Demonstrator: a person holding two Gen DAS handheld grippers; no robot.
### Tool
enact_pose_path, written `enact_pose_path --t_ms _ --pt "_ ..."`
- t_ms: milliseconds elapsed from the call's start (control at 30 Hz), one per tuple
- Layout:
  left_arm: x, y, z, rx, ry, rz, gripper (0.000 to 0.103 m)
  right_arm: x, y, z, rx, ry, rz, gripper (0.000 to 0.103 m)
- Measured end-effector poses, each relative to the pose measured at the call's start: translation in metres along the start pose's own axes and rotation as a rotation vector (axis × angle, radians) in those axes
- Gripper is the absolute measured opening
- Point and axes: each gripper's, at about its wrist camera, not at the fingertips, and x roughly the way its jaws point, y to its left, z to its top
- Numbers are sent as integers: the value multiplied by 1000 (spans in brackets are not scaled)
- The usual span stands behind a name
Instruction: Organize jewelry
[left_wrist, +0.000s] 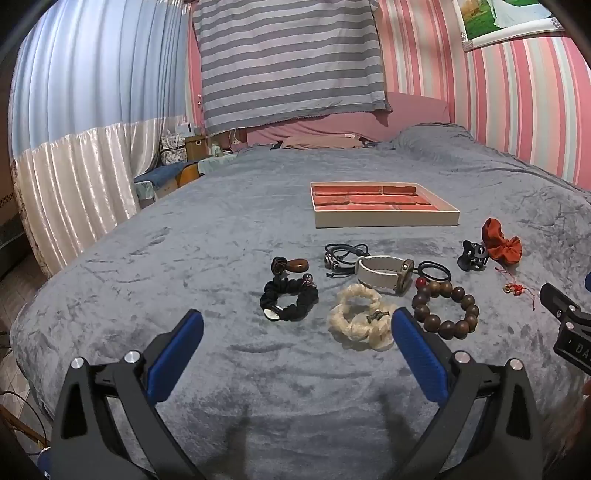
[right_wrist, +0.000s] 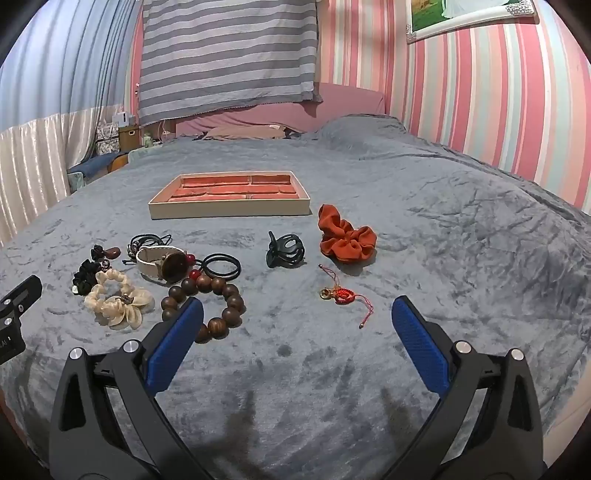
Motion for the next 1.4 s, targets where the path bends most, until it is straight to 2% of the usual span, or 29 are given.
enact_pose_path --t_ms 1400 --pt "4 0 0 -13 13 -9 99 -2 -3 0 0 -23 3 99"
